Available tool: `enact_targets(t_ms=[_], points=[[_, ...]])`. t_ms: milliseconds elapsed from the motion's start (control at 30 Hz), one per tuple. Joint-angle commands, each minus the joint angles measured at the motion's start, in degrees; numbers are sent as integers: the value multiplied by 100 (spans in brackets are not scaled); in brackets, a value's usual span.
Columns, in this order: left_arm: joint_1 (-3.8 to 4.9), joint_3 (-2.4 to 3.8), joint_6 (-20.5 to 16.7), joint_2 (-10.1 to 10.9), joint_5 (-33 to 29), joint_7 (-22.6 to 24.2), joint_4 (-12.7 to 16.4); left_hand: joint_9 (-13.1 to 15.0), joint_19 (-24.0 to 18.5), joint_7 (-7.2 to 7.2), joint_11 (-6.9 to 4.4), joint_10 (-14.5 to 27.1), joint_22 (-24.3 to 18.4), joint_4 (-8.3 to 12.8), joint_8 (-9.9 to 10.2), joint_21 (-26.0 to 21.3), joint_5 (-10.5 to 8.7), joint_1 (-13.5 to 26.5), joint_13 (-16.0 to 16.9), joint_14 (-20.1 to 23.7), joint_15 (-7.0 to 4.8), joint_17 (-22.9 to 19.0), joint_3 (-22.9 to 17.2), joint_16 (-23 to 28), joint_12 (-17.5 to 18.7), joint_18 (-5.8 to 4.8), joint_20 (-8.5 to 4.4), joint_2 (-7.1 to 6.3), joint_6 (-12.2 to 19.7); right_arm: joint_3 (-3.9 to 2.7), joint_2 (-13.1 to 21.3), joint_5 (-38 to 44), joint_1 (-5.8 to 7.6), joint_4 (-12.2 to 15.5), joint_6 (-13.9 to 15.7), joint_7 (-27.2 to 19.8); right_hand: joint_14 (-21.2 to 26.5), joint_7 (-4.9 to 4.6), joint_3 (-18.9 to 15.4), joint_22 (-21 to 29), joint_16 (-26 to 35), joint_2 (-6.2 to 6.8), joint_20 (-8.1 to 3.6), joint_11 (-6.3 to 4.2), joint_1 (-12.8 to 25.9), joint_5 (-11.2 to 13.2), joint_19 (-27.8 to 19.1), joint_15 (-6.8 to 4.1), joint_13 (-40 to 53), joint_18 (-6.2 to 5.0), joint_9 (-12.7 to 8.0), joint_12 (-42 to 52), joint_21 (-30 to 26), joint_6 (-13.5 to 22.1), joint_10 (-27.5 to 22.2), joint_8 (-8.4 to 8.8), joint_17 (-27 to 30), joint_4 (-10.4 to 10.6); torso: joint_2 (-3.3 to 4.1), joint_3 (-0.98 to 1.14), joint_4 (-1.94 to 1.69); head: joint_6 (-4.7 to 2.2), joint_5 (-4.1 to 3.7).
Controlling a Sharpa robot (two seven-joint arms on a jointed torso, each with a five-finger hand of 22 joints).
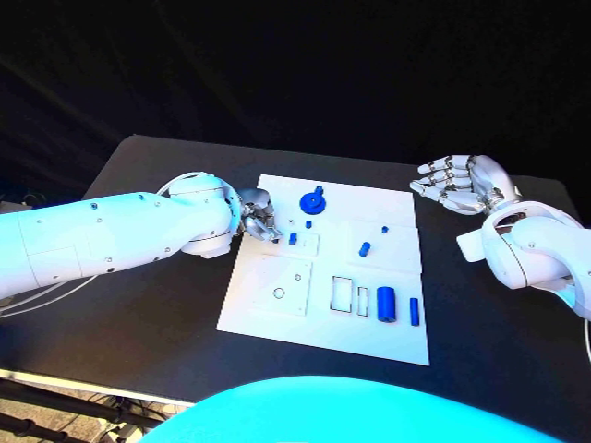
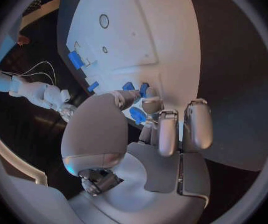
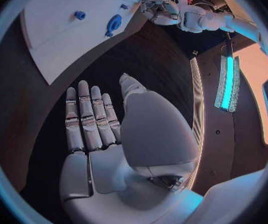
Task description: Assemble the parts on the task board
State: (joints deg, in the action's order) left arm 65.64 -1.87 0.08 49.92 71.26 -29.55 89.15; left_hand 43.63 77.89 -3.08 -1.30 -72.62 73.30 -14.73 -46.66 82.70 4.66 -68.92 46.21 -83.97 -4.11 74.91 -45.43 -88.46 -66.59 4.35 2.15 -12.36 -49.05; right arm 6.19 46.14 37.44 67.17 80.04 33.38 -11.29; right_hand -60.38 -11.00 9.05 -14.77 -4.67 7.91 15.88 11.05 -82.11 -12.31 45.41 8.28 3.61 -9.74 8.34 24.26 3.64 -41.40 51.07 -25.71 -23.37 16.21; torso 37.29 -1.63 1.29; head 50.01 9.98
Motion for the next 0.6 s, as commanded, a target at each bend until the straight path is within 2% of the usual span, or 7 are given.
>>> enact_targets(t_ms=[33, 367, 600], points=[[-18, -11, 161, -74, -128, 29, -70, -2, 35, 40, -14, -81, 4, 932, -37, 18, 9, 102, 70, -531, -28, 1253, -962, -26, -69, -54, 5, 6, -12, -1, -2, 10, -5, 1, -78, -67, -6, -358, 38, 5, 34, -31, 5, -6, -28, -17, -51, 39, 2, -80, -5, -32, -9, -56, 26, 35, 5, 10, -1, 2, 7, -1, -5], [-72, -10, 128, -181, -235, 35, -225, 7, 53, 92, -48, -154, 31, 837, -69, 25, -44, 351, 141, -542, -52, 1294, -843, -47, -117, -59, -11, 28, -115, -1, 6, -4, -15, 1, -82, -66, 0, -358, 38, 26, 40, -38, 8, -6, -22, -17, -61, 42, 2, -81, -8, -41, -7, -63, 31, 42, 25, 13, -1, 1, 6, -1, -26], [-80, -10, 177, -185, -260, 38, -256, -10, 57, 139, -82, -170, 37, 716, -51, 20, -52, 563, 170, -547, -79, 1312, -567, -56, -131, -60, -36, -67, -169, -1, 3, -17, -25, -4, -82, -66, 0, -358, 38, 26, 40, -38, 8, -6, -22, -17, -61, 42, 2, -81, -8, -41, -7, -63, 31, 42, 25, 13, -4, -4, -1, -1, -37]])
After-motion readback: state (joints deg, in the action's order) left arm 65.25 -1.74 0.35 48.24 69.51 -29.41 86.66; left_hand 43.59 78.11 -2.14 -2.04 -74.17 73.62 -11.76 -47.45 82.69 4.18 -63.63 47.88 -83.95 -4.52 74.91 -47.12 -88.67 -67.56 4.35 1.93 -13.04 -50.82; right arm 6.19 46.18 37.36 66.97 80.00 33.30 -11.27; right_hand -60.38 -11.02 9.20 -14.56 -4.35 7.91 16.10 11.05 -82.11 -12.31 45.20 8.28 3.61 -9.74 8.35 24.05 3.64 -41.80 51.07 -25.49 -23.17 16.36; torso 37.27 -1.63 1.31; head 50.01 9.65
